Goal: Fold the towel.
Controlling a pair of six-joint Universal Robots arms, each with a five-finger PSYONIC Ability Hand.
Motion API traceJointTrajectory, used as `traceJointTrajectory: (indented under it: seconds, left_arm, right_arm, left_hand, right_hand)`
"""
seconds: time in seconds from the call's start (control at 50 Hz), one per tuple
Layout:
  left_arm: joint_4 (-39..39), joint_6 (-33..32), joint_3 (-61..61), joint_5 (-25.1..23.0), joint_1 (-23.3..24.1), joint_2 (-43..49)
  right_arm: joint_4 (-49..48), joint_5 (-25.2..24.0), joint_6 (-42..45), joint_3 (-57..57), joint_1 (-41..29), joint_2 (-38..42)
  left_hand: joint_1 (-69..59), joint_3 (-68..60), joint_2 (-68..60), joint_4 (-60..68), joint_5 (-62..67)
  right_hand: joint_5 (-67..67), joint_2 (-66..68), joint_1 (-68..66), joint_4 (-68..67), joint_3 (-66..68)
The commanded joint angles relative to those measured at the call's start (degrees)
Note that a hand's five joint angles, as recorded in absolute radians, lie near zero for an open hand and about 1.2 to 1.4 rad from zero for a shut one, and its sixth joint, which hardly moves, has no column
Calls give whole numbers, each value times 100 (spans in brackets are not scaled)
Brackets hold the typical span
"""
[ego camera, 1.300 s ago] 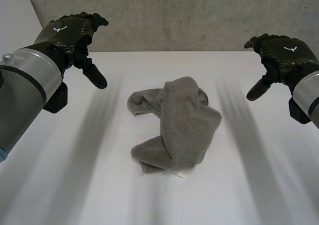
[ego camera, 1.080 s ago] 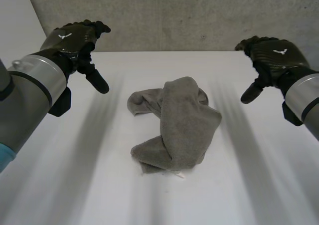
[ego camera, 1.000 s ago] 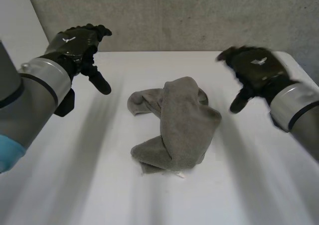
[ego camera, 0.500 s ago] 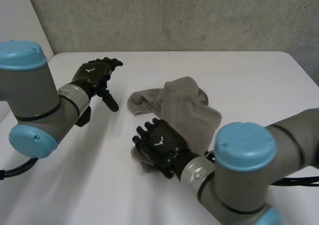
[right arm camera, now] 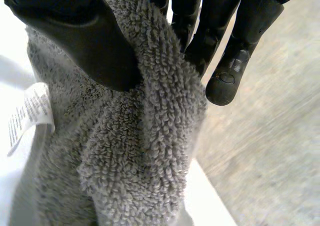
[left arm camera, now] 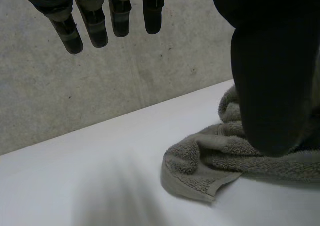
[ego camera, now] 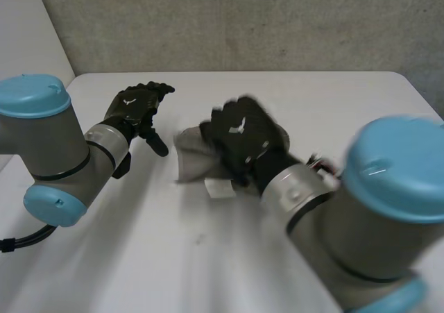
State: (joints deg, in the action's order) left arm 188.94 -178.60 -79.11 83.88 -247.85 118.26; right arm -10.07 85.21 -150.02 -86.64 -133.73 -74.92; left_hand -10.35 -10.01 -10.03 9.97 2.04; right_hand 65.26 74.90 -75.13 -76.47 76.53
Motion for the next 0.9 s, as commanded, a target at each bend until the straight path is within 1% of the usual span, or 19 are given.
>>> traceJointTrajectory:
  seconds: [0.02,0.08,0.1,0.14,0.16,0.2,0.22,0.3,0.38,0.4,0.42,0.44,0.46,0.48,0.52,0.62,0.7,0.82,0.9]
  left_arm:
    - [-6,1,-51,-3,9,-22]
    - [-6,-8,-51,-3,9,-13]
    - [-6,-8,-51,-3,9,-13]
    - [-6,-8,-69,-12,9,13]
    - [-6,-8,-69,-12,9,13]
    - [-6,-8,-95,-12,9,22]
    - [3,-8,-148,-12,18,31]
    - [12,-17,-192,-12,44,74]
    - [12,-78,-192,-12,88,136]
    - [3,-148,-201,-21,114,154]
    - [3,-148,-201,-21,114,154]
    - [12,-227,-244,-21,132,188]
    - [12,-341,-262,-21,167,215]
    - [12,-342,-262,-21,167,215]
    - [12,-595,-280,-21,255,259]
    - [3,-912,-297,-30,308,329]
    - [3,-1001,-333,-21,361,382]
    - [3,-1010,-333,-12,448,461]
    - [3,-1010,-333,-12,518,523]
  right_arm:
    - [1697,-1066,-72,-125,1197,-1042]
    - [2436,-1479,42,-221,1909,-1209]
    - [2439,-1481,43,-222,1912,-1210]
    - [2920,-1997,427,-475,2586,-1350]
    - [2923,-2000,429,-476,2589,-1350]
    - [3229,-2420,972,-669,3166,-1394]
    - [3230,-2422,974,-670,3169,-1394]
    - [3362,-2659,1500,-828,3967,-1394]
    - [3344,-2738,1563,-872,4409,-1394]
    - [3318,-2703,1537,-881,4609,-1333]
    - [3266,-2686,1519,-898,4776,-1272]
    - [3265,-2686,1519,-898,4778,-1271]
    - [3178,-2659,1476,-907,4882,-1193]
    - [3177,-2659,1475,-907,4883,-1192]
    - [2872,-2572,1073,-925,4945,-1104]
    - [2475,-2606,256,-1073,4945,-1156]
    - [2387,-2633,-106,-1389,4779,-1717]
    - [2211,-2721,-89,-1883,4312,-2229]
    - [1756,-2642,42,-2470,3891,-2440]
  left_hand:
    - [-104,-138,-136,143,-65]
    - [-104,-138,-136,143,-65]
    - [-104,-138,-136,143,-65]
    - [-121,-155,-153,159,-48]
    - [-121,-155,-153,159,-48]
    - [-138,-172,-170,176,-31]
    - [-138,-172,-170,176,-31]
    - [-205,-239,-237,243,36]
    - [-222,-256,-254,260,53]
    - [-222,-256,-254,260,53]
    - [-222,-256,-254,260,53]
    - [-239,-272,-271,277,70]
    - [-239,-273,-271,277,70]
    - [-239,-273,-271,277,70]
    - [-289,-323,-321,327,120]
    - [-406,-440,-438,445,238]
    - [-642,-676,-674,681,474]
    - [-1265,-1299,-1297,1303,1096]
    - [-1365,-1399,-1397,1403,1196]
  right_hand:
    - [474,510,-487,-353,347]
    - [474,510,-487,-353,347]
    - [474,510,-487,-353,347]
    - [474,510,-487,-353,347]
    - [474,510,-487,-353,347]
    - [474,510,-487,-353,347]
    - [474,510,-487,-353,347]
    - [474,510,-487,-353,347]
    - [177,213,-190,-57,50]
    - [-1055,-1019,1042,1176,-1182]
    - [-3049,-3013,3036,3170,-3176]
    - [-3069,-3033,3056,3190,-3196]
    - [-4352,-4316,4339,4472,-4479]
    - [-4364,-4329,4351,4485,-4492]
    - [-6406,-6370,6393,6527,-6533]
    - [-6526,-6490,6513,6647,-6653]
    - [-6526,-6490,6513,6647,-6653]
    - [-6526,-6490,6513,6647,-6653]
    - [-5830,-5794,5817,5951,-5957]
